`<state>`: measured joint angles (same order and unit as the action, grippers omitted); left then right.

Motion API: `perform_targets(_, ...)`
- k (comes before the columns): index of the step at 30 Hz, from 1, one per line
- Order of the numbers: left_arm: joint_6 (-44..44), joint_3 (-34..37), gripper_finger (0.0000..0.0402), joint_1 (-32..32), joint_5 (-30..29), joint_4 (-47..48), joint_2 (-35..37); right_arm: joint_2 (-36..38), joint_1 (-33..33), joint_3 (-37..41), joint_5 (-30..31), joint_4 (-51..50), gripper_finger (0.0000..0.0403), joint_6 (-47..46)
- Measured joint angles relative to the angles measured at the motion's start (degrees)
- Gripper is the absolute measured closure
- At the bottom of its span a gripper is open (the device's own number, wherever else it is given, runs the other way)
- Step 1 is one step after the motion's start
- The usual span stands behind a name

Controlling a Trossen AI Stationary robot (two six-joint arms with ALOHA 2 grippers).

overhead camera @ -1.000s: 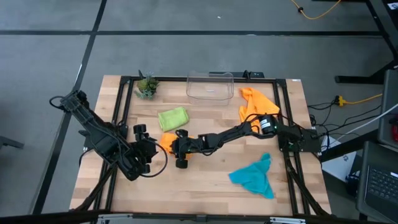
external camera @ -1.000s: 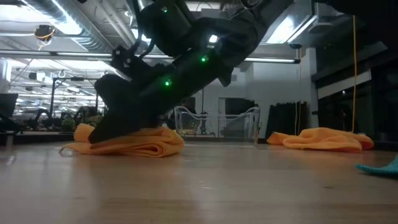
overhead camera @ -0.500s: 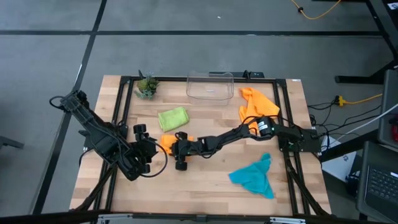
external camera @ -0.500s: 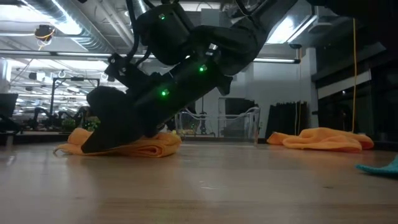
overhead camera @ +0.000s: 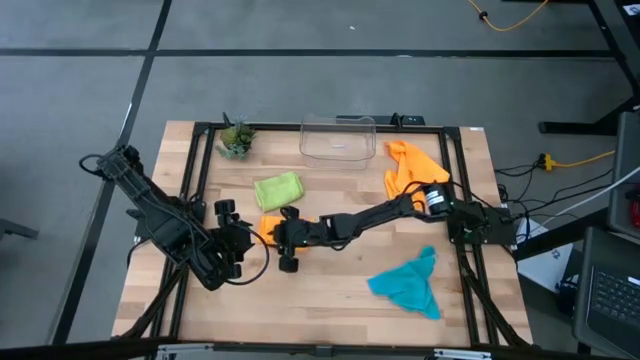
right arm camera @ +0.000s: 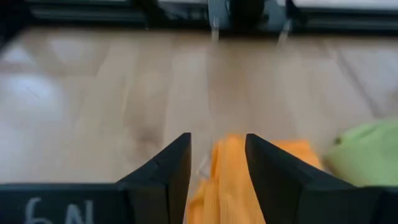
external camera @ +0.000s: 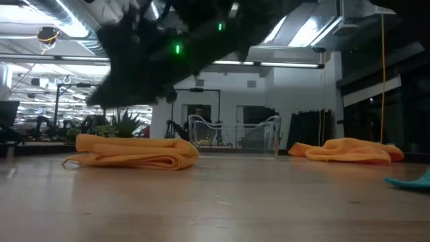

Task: Fold microfiber towels
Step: Put the orange microfiber cloth into the transparent bin

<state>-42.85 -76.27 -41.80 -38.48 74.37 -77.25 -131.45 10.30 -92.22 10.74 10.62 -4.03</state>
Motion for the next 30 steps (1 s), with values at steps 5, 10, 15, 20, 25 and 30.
perform_targets(5, 0.0, 0.0, 0.0188, 0.0, 0.0, 0.0, 0.0, 0.9, 0.0, 0.1, 3.2, -0.3, 0.0248, 2.0)
perform_targets(10, 0.0, 0.0, 0.0188, 0.0, -0.6, 0.0, 0.0, -1.9, -1.6, 3.6, 7.4, 6.7, 0.0248, -2.0)
perform_targets(15, 0.0, 0.0, 0.0188, 0.0, -1.6, 0.0, 0.0, -5.3, -1.5, 6.7, 7.3, 17.4, 0.0248, -3.8)
perform_targets(20, 0.0, 0.0, 0.0188, 0.0, -1.6, 0.0, 0.0, -7.5, -1.2, 9.0, 7.2, 20.0, 0.0248, -6.2)
perform_targets(25, 0.0, 0.0, 0.0188, 0.0, -1.6, 0.0, 0.0, -8.0, -1.2, 11.1, 7.5, 22.7, 0.0248, -6.3)
perform_targets(30, 0.0, 0.0, 0.0188, 0.0, -1.6, 0.0, 0.0, -8.0, -1.2, 12.1, 7.4, 23.8, 0.0248, -7.4)
